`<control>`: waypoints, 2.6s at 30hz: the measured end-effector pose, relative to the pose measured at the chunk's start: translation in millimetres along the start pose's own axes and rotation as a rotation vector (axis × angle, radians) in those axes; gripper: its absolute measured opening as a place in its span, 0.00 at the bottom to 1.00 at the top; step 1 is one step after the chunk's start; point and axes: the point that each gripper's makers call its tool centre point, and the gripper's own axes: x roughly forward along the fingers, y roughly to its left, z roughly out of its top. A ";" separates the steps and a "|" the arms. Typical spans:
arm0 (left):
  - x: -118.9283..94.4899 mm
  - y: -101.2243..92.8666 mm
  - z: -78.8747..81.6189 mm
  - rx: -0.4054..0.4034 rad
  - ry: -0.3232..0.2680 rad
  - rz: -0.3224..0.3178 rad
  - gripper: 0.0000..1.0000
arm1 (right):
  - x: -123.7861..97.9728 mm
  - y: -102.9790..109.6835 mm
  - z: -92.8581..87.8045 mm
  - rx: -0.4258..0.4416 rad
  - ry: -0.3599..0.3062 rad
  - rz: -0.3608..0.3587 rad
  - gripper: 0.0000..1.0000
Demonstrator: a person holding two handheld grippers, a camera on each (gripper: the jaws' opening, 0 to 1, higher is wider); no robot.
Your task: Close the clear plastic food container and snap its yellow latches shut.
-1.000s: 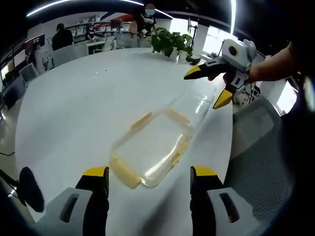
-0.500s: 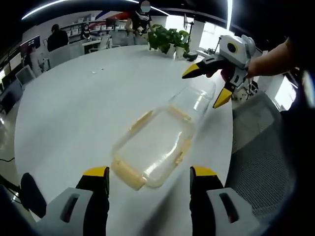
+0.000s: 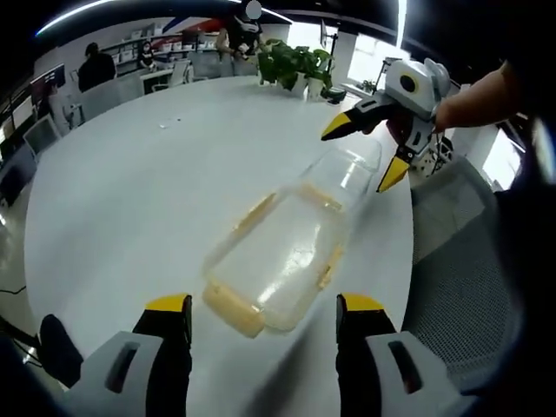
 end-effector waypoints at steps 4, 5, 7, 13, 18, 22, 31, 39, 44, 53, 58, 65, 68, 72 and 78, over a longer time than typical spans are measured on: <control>3.1 0.7 -2.3 0.018 0.019 -0.004 0.66 | 1.9 -0.3 -3.0 -0.004 0.019 0.012 0.58; 3.8 0.2 -2.6 0.026 0.026 -0.005 0.66 | 2.0 -0.3 -2.8 -0.007 0.018 0.013 0.58; 4.9 -0.2 -2.1 0.034 0.032 -0.015 0.66 | 2.9 -0.9 -2.9 -0.010 0.022 0.018 0.57; 7.4 4.7 -0.3 0.038 0.044 -0.019 0.66 | 5.9 0.3 -5.7 -0.034 0.051 0.047 0.55; 11.2 4.3 -1.1 0.058 0.061 -0.022 0.67 | 6.7 1.8 -12.7 -0.039 0.082 0.074 0.55; 11.4 7.5 0.1 0.074 0.064 -0.018 0.69 | 6.9 4.8 -17.4 -0.037 0.109 0.099 0.54; 11.7 11.3 -6.5 0.128 0.112 -0.030 0.68 | 13.1 3.2 -22.0 -0.045 0.156 0.129 0.54; 14.6 10.2 -9.3 0.141 0.131 -0.037 0.68 | 19.7 0.4 -20.3 -0.051 0.175 0.139 0.53; 15.4 10.7 -10.4 0.164 0.147 -0.051 0.68 | 21.6 0.5 -21.8 -0.071 0.194 0.153 0.53; 16.3 13.1 -14.3 0.196 0.177 -0.065 0.67 | 26.9 1.9 -25.9 -0.084 0.217 0.174 0.53; 17.7 14.9 -16.4 0.219 0.198 -0.075 0.66 | 30.5 2.2 -32.9 -0.100 0.251 0.182 0.52; 20.9 17.4 -19.7 0.259 0.224 -0.088 0.65 | 34.3 -1.3 -37.8 -0.094 0.273 0.198 0.52; 22.3 17.4 -19.7 0.273 0.230 -0.095 0.64 | 35.6 -3.3 -38.2 -0.103 0.283 0.198 0.52; 22.3 21.0 -25.7 0.326 0.283 -0.098 0.61 | 36.7 -5.0 -40.5 -0.111 0.295 0.199 0.52; 24.5 21.3 -26.1 0.352 0.283 -0.116 0.59 | 38.5 -3.6 -42.9 -0.125 0.308 0.204 0.53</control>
